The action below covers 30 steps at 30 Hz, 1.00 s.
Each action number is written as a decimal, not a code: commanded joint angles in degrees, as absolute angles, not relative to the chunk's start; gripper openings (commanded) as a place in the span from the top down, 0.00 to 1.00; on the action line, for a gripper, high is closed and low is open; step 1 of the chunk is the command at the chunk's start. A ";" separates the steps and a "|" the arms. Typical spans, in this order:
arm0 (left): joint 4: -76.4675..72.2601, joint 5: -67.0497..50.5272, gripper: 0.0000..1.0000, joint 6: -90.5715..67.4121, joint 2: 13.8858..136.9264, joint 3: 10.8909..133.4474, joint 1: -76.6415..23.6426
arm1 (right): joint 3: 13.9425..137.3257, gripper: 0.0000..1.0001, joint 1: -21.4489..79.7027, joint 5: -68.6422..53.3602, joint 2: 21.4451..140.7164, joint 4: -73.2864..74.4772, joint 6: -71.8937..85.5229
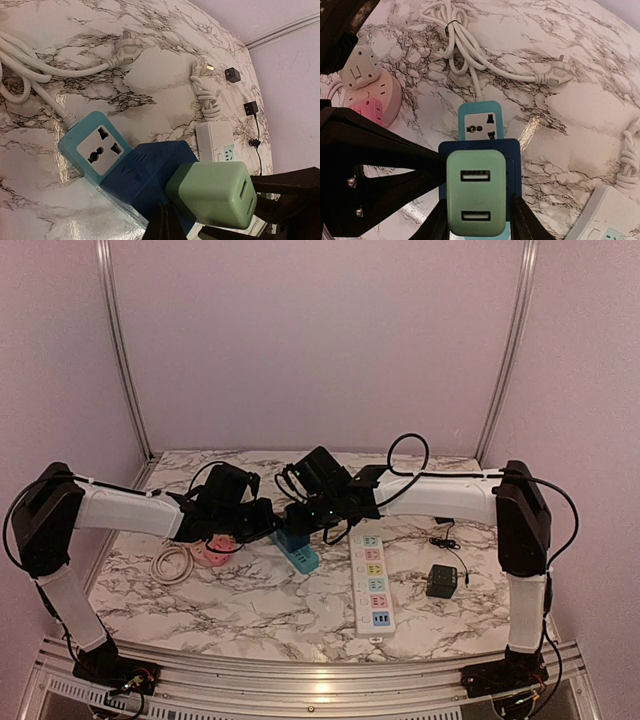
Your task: Pull the plug off the socket
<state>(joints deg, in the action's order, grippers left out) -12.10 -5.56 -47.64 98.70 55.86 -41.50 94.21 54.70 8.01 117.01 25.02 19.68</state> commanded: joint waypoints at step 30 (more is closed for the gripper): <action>-4.22 -3.35 1.00 -49.65 103.93 56.53 -41.64 | 92.53 0.88 55.90 12.36 114.00 19.28 16.63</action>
<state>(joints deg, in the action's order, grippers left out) -11.42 -4.69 -49.36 100.47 57.80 -41.45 93.21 55.20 10.92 116.77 22.46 17.30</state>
